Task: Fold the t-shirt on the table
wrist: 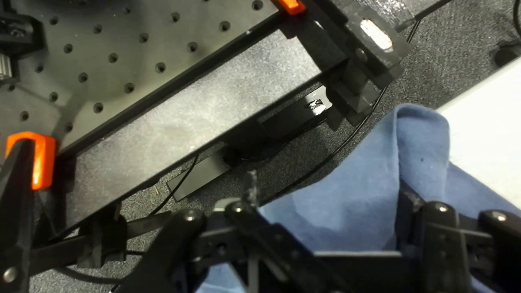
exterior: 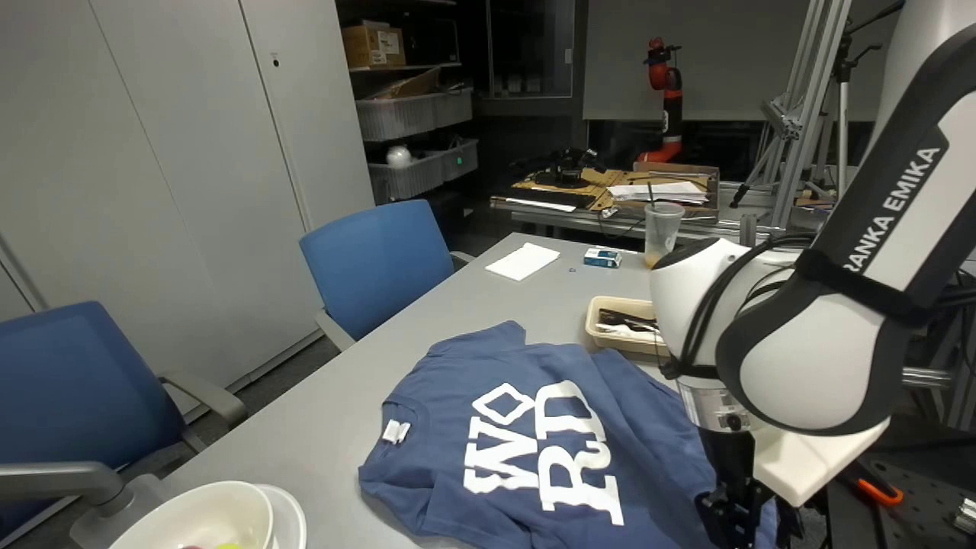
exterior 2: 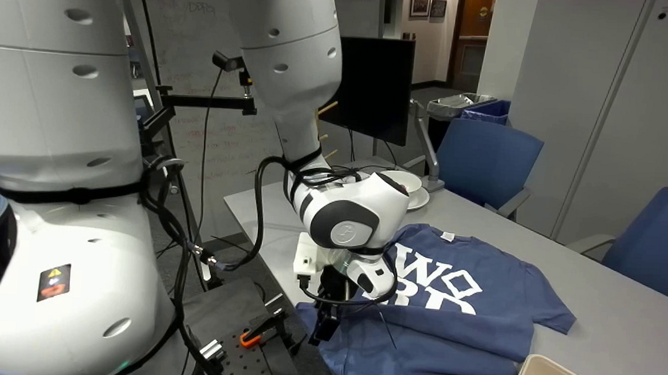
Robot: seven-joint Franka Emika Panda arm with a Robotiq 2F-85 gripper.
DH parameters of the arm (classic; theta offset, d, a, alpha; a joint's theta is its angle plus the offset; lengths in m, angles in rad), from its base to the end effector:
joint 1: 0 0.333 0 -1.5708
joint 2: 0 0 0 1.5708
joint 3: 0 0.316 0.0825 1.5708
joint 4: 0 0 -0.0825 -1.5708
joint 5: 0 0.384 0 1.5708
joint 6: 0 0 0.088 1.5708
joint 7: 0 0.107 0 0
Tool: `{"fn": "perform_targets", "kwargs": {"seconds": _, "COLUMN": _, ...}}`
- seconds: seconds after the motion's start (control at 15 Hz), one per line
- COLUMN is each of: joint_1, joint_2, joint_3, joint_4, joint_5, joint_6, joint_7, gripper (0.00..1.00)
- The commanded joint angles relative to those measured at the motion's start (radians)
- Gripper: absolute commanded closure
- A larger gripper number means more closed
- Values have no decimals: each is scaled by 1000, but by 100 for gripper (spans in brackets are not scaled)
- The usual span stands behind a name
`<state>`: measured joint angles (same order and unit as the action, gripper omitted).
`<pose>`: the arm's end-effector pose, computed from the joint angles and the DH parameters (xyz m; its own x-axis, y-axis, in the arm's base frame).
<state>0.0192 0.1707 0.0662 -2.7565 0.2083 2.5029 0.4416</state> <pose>0.3321 0.0289 0.1391 0.7673 -0.5009 -0.4004 -0.4942 -0.8598 0.1284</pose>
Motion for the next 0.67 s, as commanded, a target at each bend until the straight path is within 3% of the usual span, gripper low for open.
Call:
{"fn": "perform_targets", "kwargs": {"seconds": 0.0, "joint_1": 16, "joint_2": 19, "joint_3": -5, "joint_4": 2, "joint_5": 38, "joint_6": 30, "joint_7": -33, "gripper": 56}}
{"fn": "perform_targets", "kwargs": {"seconds": 0.33, "joint_1": 29, "joint_2": -14, "joint_3": -8, "joint_4": 8, "joint_5": 10, "joint_6": -1, "joint_7": -10, "gripper": 95}}
{"fn": "perform_targets", "kwargs": {"seconds": 0.4, "joint_1": 32, "joint_2": -23, "joint_3": -12, "joint_4": 10, "joint_5": -2, "joint_6": -6, "joint_7": -3, "gripper": 100}}
{"fn": "perform_targets", "kwargs": {"seconds": 0.6, "joint_1": 40, "joint_2": -72, "joint_3": -26, "joint_4": 13, "joint_5": -50, "joint_6": -45, "joint_7": 30, "gripper": 100}}
